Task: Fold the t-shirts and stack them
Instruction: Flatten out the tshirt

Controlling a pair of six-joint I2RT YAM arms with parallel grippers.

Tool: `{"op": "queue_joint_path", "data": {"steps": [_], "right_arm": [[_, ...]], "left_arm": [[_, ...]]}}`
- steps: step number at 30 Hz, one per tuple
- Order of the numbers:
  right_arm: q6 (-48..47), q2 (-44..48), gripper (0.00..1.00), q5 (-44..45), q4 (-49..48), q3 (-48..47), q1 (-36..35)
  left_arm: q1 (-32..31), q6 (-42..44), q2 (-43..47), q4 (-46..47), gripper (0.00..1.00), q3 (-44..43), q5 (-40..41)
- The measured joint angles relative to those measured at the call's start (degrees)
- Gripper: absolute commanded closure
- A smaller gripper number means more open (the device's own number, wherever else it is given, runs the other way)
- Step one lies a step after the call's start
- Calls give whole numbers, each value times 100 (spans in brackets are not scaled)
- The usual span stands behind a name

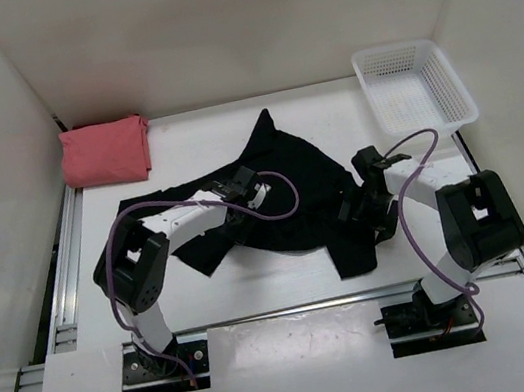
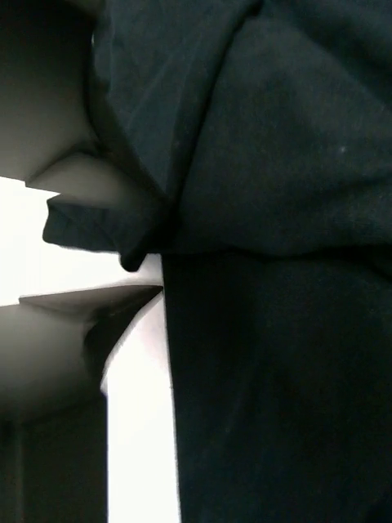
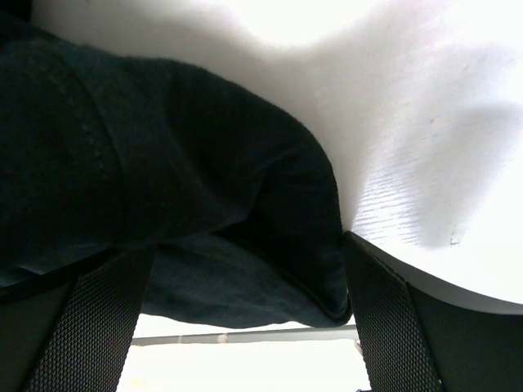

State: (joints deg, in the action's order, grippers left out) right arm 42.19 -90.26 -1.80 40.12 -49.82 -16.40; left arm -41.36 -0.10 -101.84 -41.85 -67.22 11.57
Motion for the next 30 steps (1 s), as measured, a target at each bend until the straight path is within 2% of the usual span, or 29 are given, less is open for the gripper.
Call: {"op": "queue_joint_path", "data": {"steps": [3,5,6,17,19,23,24,26,27,30], "right_arm": [[31,151,3,-48,-28,144,-44],[48,315,2,-111,-61,308,-61],[66,400,2,-133,-70,376,-76],[179,957,1,-94,35,782,-501],[240,1091,4,-74,46,946,-501],[302,1196,41,-94,90,1132,-498],[330,1196,61,-105,92,1158,-498],[391,1189,82,-168,48,1217,-498],[433,1185,100,-262,-24,1231,-498],[385,1154,100,-328,-66,1185,-490]], "left_arm": [[4,-4,-131,9,82,-2,-11],[22,13,-160,7,84,0,2],[37,15,-157,2,89,2,2],[219,17,468,-13,89,459,17],[289,17,708,-59,89,527,33],[398,17,1143,-116,89,590,125],[413,15,1244,-164,89,595,131],[424,15,1462,-258,89,603,162],[455,17,1563,-289,89,614,168],[608,20,1891,-385,89,702,264]]}}
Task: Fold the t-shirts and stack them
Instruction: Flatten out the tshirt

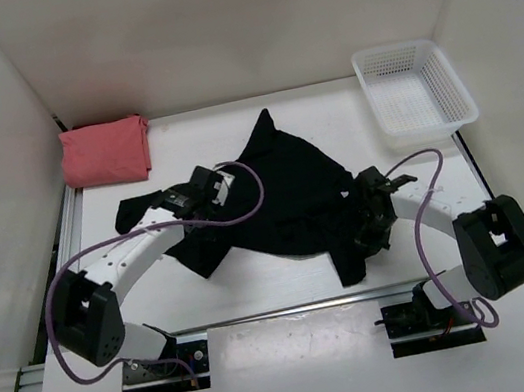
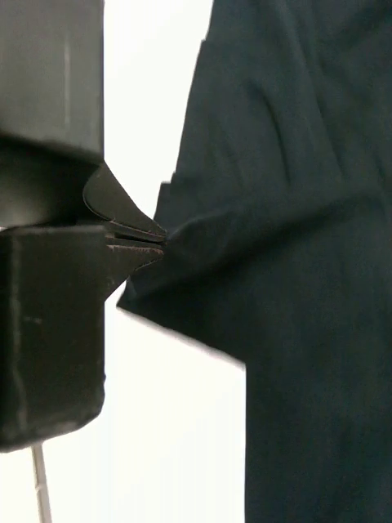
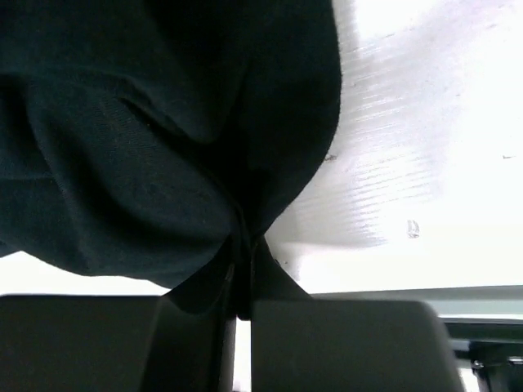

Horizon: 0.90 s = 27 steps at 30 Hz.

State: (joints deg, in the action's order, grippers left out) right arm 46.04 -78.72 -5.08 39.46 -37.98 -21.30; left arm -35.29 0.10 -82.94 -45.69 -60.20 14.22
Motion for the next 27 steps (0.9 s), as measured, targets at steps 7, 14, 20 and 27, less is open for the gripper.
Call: {"op": "queue_joint_path", "data": {"steps": [7,14,20,27], "right_arm": [[-691,-2061,100,98,1088,-4164,798],[-621,-4002,100,-542,656,-9007,1543],[-540,-321,100,-649,76,-6301,1849],[-728,1412,92,-664,90,-3738,1659]], "left_arm": [[1683,11,-780,-520,89,-2059,400],[2964,-11,-3010,297,89,-7912,942],[3099,-11,-1384,739,89,-6585,920],[3228,-7,772,922,89,-2955,774]]}}
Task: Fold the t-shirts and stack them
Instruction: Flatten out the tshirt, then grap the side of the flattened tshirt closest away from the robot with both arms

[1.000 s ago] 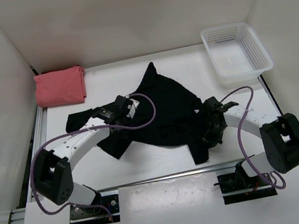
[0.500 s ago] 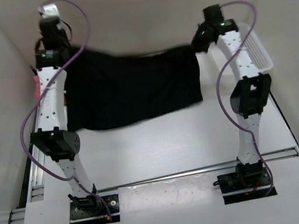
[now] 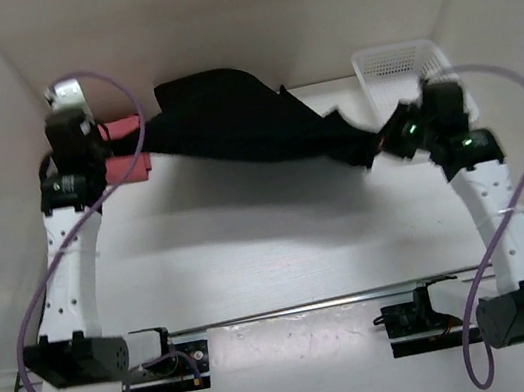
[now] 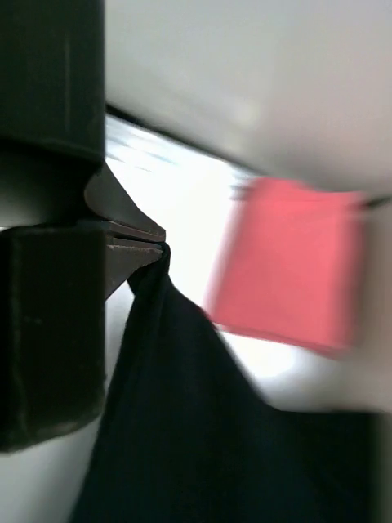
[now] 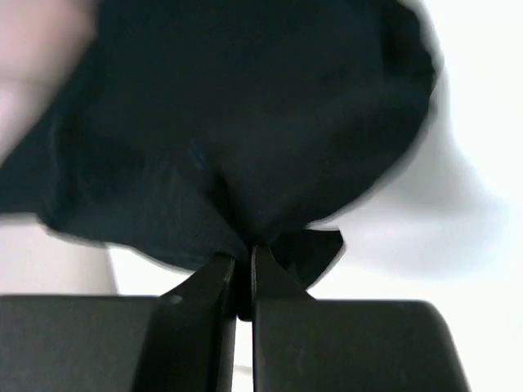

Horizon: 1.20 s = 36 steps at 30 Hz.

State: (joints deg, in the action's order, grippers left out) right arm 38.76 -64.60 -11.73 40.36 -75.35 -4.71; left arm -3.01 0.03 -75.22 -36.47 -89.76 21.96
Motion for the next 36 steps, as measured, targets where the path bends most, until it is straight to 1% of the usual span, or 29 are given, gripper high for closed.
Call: {"op": "queue_joint_path", "data": {"steps": [3,4,5,7,9,11,12,14,16,18,19,20,21,23,26,28,33,34,36], "right_arm": [[179,195,64,13,15,1864,-323],[247,264,56,31,-46,2627,-448],[321,330,46,55,-28,3206,-514],[442,463,38,212,-4,4179,-542],[551,520,38,343,127,4634,-549],[697,660,38,452,142,4686,-678],[796,839,38,546,109,4673,-859],[1054,1274,38,730,109,4570,-1316],[1366,1668,35,977,76,4426,-1825],[1703,1836,30,1314,74,4308,-2310],[1853,1834,30,1473,96,4269,-2481],[1971,1753,27,1598,120,4253,-2564],[2072,1598,27,1714,153,4249,-2594],[2155,1123,23,1856,221,4249,-2618],[2192,208,22,2022,282,4251,-2747],[2164,-195,22,2094,289,4251,-2883],[2081,-367,36,2050,179,4258,-3117],[2103,-365,41,2022,149,4273,-3158],[2151,-313,45,1941,81,4330,-3261]], "left_arm": [[22,0,844,-15,89,1908,-146],[2,0,1099,-96,89,2518,-227],[-55,-2,1320,-140,89,3069,-308],[-258,2,1827,-243,89,4199,-492],[-481,4,2234,-455,89,5066,-688],[-566,7,2514,-629,89,5635,-807],[-573,7,2614,-706,89,5834,-824],[-573,4,2796,-841,89,6076,-861],[-573,2,2951,-951,89,6129,-914],[-575,2,3084,-986,89,6124,-938],[-575,2,3130,-1021,89,6118,-951],[-575,2,3158,-1047,89,6113,-957],[-575,2,3185,-1073,89,6111,-968],[-575,2,3244,-1150,89,6109,-1010],[-575,2,3344,-1215,89,6109,-1047],[-575,2,3359,-1268,89,6072,-1051],[-575,0,3294,-1281,89,5904,-1049],[-575,0,3259,-1281,89,5871,-1045],[-575,2,3176,-1274,89,5805,-1043]]}}
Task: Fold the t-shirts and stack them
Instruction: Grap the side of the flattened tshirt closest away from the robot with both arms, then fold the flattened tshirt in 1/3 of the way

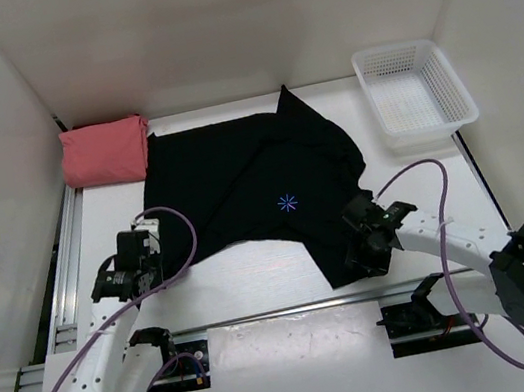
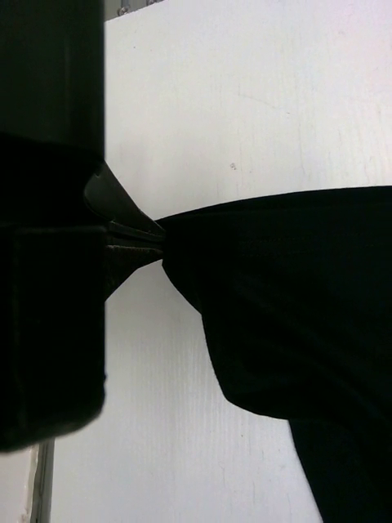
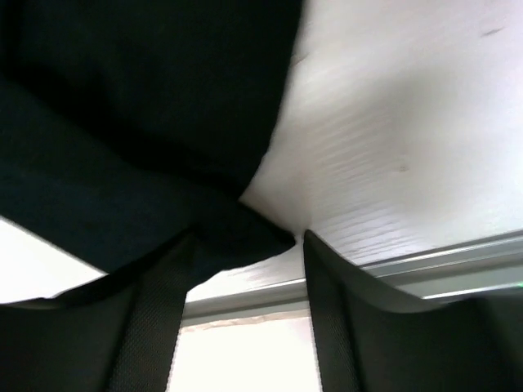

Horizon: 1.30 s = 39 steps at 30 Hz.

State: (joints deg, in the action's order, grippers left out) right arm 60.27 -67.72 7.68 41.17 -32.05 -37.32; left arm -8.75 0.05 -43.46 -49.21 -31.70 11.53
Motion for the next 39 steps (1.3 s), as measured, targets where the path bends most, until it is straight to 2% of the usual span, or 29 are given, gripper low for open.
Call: {"op": "queue_joint_path", "data": {"steps": [1,3,6,9,10,11,13,14,15,17,24,26,28,30,32,34,36,37,38,39], "right_arm": [[26,44,50,-57,-61,37,-39],[70,66,50,-186,-205,105,-42],[42,-131,29,-424,-315,-4,190],[-151,-579,25,-481,-361,-343,315],[-219,-713,28,-474,-341,-450,317],[-282,-848,41,-452,-313,-549,306],[-413,-997,56,-352,-245,-638,269],[-450,-1014,79,-326,-225,-643,258],[-492,-1021,90,-299,-225,-634,245],[-455,-999,100,-326,-273,-601,229],[-476,-675,100,-26,-26,-629,-24],[-778,-673,100,17,251,-1019,103],[-1196,-966,100,-13,573,-1904,520],[-1744,-1803,100,-105,885,-3423,1080],[-2312,-3222,100,-79,1191,-5606,1574],[-2789,-4669,100,26,1419,-7729,1851],[-3165,-5744,100,76,1058,-9355,2052],[-3289,-5757,100,94,339,-9230,2118],[-3421,-5281,100,103,-579,-8472,2173],[-3526,-4699,100,90,-962,-7711,2221]], "left_arm": [[0,-2,-42,2,89,-33,0],[0,0,-116,37,89,-90,0],[17,0,-190,109,89,-122,11],[81,0,-249,131,89,-168,17],[109,0,-258,136,89,-184,20],[122,-2,-260,142,89,-199,26],[153,0,-260,151,89,-219,28],[173,0,-260,149,89,-234,31],[188,-2,-267,151,89,-251,33],[190,0,-282,162,89,-282,35],[212,0,-354,157,89,-363,48],[238,0,-568,184,89,-501,50],[256,0,-1069,179,89,-887,63],[275,2,-2024,107,89,-1786,85],[334,-2,-3250,105,89,-3331,151],[411,0,-4586,323,89,-5228,278],[470,0,-5766,566,89,-7128,487],[492,-2,-6332,638,89,-8126,588],[498,0,-6800,680,89,-9040,671],[507,0,-7200,699,89,-9956,717]]}}
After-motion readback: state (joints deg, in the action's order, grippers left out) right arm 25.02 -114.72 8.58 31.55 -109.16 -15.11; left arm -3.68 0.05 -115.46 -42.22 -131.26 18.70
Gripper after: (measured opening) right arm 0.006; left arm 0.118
